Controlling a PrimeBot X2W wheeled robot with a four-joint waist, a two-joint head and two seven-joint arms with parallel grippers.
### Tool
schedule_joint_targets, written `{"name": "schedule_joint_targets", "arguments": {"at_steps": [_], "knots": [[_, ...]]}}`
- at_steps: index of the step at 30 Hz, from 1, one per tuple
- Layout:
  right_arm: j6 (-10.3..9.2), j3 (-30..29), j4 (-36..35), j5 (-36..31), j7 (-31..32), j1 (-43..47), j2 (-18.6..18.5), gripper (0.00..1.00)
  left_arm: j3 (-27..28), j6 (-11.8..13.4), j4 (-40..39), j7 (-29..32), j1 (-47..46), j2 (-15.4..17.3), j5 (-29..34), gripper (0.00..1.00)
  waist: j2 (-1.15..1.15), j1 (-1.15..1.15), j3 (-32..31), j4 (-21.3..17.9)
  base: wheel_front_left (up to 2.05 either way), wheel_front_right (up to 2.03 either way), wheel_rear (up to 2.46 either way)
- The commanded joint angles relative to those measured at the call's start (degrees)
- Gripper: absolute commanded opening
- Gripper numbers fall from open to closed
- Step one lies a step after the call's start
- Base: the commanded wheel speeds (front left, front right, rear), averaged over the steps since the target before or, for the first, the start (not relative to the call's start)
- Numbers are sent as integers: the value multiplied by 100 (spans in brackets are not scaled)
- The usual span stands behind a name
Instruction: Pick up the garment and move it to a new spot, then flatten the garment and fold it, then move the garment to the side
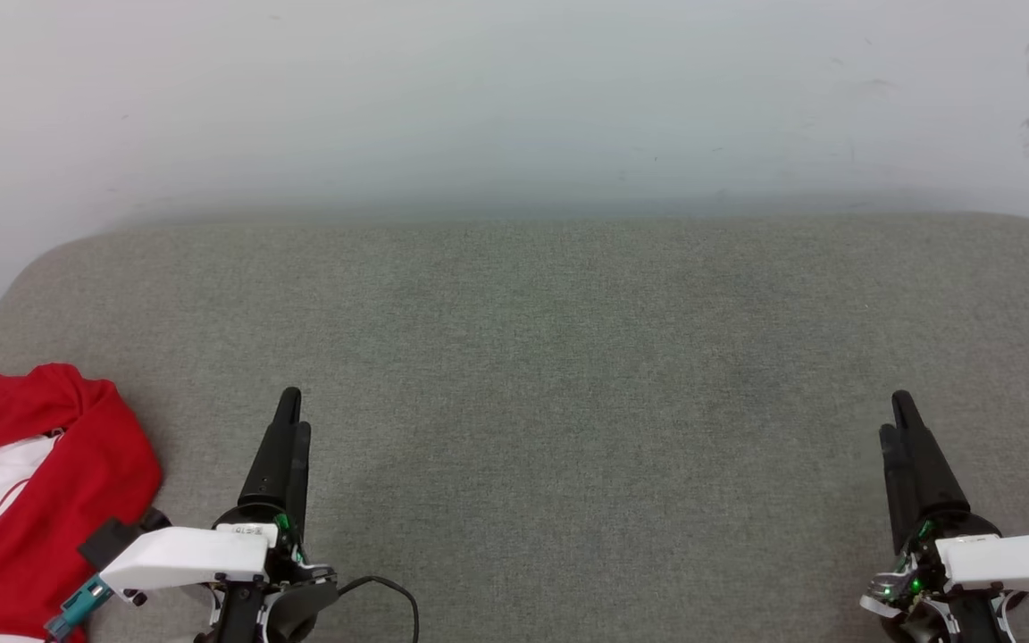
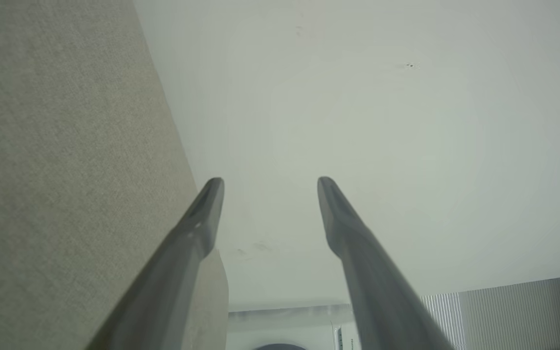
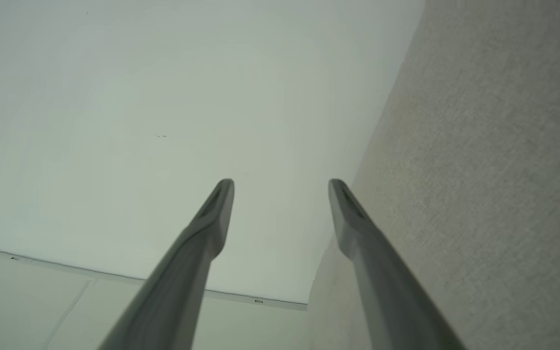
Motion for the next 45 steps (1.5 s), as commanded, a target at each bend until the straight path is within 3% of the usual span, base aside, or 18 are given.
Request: {"name": "schedule_joint_targets", "arguments": {"at_steps": [1,10,20,32,45], "knots": [[1,-33,-167,-299,-71,-43,-45,100,-7,-7,-164,-63,-79,17,259,100,0,0,-2,-3,0,0,0],[1,-106,-523,-2304,-266,16,-94,100,-11,-9,-315,-258,-85,36,2036,100,0,0,-14,-34,0,0,0],[1,-31,-767,-4029,-345,173,-100,100,-96,-11,-397,-456,-70,18,3619,100,0,0,-29,-64,0,0,0],[1,16,-1108,-5346,-134,350,-69,100,-140,153,-360,-669,11,44,5251,100,0,0,-41,-109,0,0,0],[1,-37,-1280,-6338,-14,437,-28,100,-200,356,-292,-858,65,169,6285,100,0,0,-39,-116,0,0,0]]}}
